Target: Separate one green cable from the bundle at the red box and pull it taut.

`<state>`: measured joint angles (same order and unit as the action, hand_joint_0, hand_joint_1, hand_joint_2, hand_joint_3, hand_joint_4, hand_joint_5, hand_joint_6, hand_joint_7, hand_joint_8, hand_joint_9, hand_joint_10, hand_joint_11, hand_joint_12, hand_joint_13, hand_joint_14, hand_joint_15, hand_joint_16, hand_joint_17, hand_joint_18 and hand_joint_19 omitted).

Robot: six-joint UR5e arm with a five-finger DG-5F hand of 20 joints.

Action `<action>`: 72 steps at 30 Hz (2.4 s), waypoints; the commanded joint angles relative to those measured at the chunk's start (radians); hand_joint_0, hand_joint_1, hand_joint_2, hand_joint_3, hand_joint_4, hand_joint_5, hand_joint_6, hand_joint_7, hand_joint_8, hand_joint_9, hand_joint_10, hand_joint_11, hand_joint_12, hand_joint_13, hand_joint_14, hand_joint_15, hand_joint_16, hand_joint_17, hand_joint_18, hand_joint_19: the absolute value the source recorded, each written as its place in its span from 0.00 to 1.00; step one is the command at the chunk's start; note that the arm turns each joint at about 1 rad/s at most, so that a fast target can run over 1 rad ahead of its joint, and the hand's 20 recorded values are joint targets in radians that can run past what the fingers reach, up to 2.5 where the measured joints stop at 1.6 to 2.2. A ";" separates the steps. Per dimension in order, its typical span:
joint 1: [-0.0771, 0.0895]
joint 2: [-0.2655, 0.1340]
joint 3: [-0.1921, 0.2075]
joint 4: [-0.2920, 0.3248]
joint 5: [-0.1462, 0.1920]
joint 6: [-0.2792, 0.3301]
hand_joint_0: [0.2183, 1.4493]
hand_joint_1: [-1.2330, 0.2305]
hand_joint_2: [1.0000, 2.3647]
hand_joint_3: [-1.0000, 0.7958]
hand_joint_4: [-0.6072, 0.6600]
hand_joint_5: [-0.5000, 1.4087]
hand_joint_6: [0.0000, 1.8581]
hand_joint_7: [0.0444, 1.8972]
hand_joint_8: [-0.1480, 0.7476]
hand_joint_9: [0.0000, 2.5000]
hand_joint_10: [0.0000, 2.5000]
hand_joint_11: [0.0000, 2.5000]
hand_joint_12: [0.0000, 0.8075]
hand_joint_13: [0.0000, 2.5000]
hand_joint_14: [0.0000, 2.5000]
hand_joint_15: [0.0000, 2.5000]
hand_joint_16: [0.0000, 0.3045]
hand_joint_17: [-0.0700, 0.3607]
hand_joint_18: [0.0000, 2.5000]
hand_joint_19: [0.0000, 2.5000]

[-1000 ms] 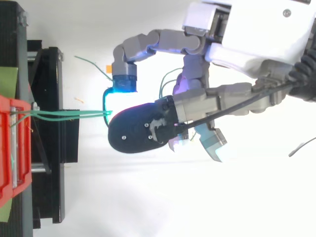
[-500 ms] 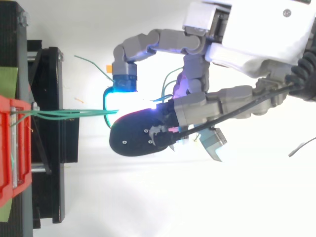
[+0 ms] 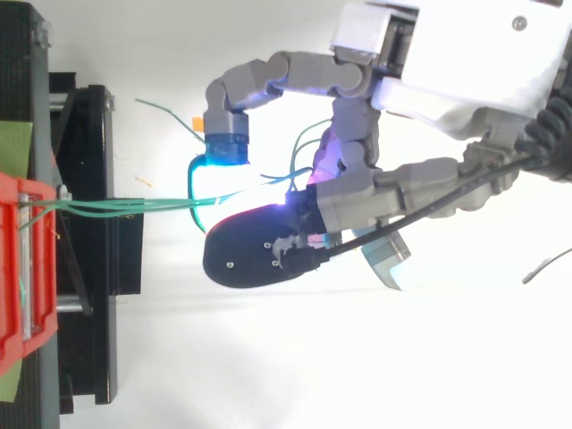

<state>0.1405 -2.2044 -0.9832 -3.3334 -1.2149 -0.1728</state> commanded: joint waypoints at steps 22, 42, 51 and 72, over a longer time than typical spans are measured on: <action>-0.004 0.000 0.000 0.005 0.000 -0.076 0.42 0.38 0.01 0.39 0.53 0.34 0.27 0.69 0.39 0.80 0.01 0.20 0.46 0.57 0.01 0.22 0.18 0.45 0.45 0.21; -0.004 -0.002 0.000 0.005 0.000 -0.086 0.34 0.32 0.01 0.36 0.54 0.34 0.27 0.70 0.39 0.80 0.01 0.20 0.46 0.57 0.01 0.22 0.19 0.47 0.45 0.20; -0.004 0.000 0.000 0.005 0.000 -0.086 0.24 0.57 0.00 0.28 0.54 0.34 0.27 0.69 0.39 0.81 0.01 0.19 0.47 0.58 0.01 0.22 0.21 0.49 0.46 0.19; -0.004 0.000 0.000 0.005 0.000 -0.086 0.40 0.35 0.01 0.47 0.49 0.34 0.27 0.69 0.40 0.81 0.01 0.22 0.47 0.58 0.01 0.22 0.19 0.47 0.45 0.20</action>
<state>0.1365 -2.2043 -0.9830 -3.3288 -1.2149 -0.2592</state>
